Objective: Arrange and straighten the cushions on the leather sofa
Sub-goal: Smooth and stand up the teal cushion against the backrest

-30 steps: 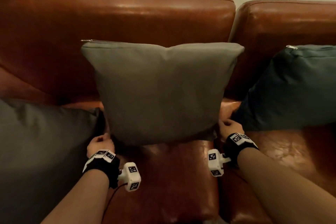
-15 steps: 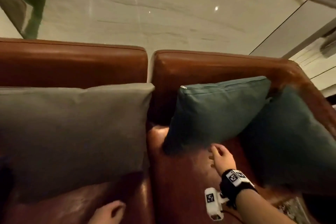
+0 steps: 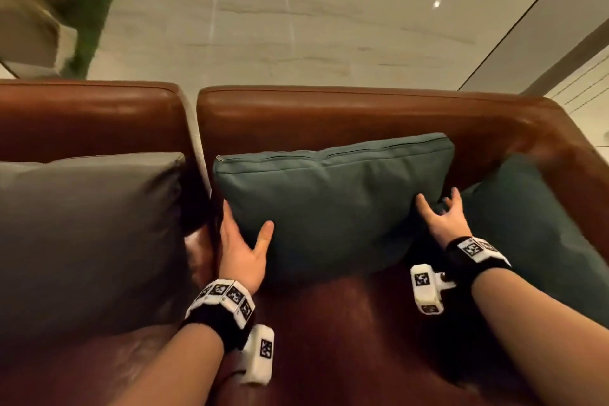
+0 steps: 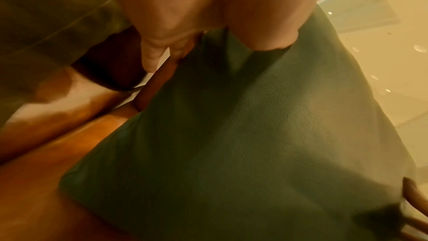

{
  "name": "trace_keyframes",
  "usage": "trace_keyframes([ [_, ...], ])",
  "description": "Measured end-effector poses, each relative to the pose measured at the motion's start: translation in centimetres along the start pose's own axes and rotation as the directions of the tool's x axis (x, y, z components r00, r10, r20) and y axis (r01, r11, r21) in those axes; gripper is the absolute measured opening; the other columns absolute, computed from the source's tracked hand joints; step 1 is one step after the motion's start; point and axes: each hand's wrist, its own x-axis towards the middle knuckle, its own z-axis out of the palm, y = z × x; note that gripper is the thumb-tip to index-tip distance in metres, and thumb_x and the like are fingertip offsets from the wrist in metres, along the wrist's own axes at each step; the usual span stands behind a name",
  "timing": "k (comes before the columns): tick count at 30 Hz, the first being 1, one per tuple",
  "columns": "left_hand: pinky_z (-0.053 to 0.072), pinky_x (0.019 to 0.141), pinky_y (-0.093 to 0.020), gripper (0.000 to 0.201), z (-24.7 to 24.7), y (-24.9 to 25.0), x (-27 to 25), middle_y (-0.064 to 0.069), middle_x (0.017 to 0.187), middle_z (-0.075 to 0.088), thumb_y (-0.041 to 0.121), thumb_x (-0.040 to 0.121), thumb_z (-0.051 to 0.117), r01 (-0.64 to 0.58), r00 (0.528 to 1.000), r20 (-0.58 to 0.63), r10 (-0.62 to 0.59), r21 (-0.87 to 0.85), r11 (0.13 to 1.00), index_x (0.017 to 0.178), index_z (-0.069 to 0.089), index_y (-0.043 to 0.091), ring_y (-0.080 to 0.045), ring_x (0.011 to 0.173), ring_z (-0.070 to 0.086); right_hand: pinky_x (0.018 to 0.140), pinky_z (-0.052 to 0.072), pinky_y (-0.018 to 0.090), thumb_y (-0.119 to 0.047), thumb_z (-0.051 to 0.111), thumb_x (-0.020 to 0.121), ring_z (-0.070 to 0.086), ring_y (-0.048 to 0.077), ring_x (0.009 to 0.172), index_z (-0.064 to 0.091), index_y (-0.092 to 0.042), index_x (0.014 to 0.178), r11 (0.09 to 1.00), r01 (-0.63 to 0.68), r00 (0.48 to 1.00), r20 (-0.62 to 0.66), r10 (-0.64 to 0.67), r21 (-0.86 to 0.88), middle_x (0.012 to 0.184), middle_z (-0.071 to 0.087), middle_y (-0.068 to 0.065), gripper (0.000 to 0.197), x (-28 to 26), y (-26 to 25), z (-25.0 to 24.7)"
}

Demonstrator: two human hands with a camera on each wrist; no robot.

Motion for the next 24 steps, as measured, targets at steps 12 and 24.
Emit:
trace_keyframes([
  [12,0.034,0.11,-0.053,0.094,-1.8,1.9,2.9,-0.011,0.16,0.018,0.048,0.088,0.056,0.202,0.978,-0.132,-0.163,0.372,0.906,0.153,-0.009,0.031,-0.045,0.135,0.038,0.09,0.043,0.032,-0.052,0.07,0.08,0.06,0.03,0.113,0.058,-0.019,0.126,0.974,0.133,0.99,-0.019,-0.139,-0.183,0.115,0.067,0.01,0.057,-2.7,-0.8,2.9],
  [24,0.008,0.121,-0.043,0.055,5.6,10.4,8.2,0.009,0.16,0.026,0.046,0.099,0.013,-0.461,0.888,0.422,0.184,0.81,0.362,0.152,0.022,0.034,-0.025,0.149,0.018,0.121,-0.003,0.043,-0.05,0.018,0.101,0.002,0.015,0.151,0.015,-0.036,0.154,0.284,0.709,0.691,0.555,-0.463,-0.645,0.163,0.014,-0.011,0.055,-1.6,-8.0,10.7],
])
